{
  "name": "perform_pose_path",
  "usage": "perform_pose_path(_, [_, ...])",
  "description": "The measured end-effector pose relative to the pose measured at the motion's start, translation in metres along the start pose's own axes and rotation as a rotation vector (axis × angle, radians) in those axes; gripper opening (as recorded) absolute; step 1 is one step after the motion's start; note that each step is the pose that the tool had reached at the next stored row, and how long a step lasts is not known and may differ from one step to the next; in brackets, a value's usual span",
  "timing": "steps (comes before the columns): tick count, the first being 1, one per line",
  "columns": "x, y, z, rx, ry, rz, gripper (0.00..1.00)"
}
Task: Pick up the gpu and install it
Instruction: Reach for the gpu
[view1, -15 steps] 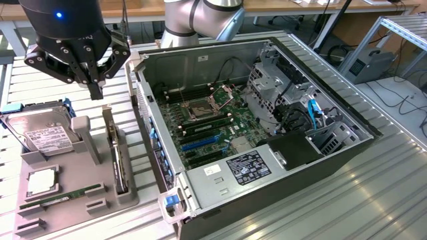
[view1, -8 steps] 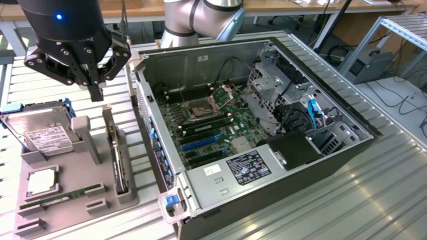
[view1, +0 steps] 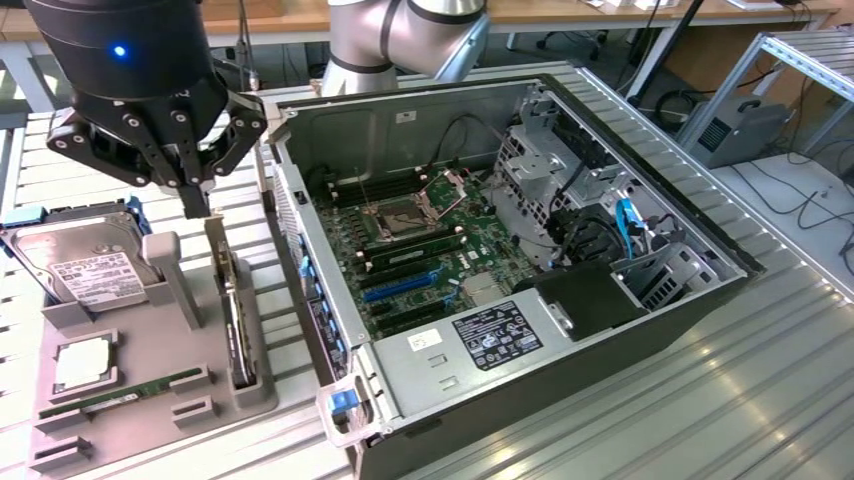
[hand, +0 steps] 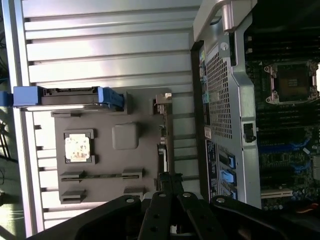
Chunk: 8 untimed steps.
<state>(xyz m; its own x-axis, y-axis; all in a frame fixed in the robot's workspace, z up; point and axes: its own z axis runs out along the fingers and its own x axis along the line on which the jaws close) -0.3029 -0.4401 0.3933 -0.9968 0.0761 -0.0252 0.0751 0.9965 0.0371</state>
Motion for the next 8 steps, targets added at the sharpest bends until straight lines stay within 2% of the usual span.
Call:
perform_pose_path(6, [-0.001,-0.0172,-0.0006,0.0002,0.0,0.0,0.11])
perform_pose_path(8, [-0.001,-0.0194,-0.0007,0.0004,0.0,0.0,0.11])
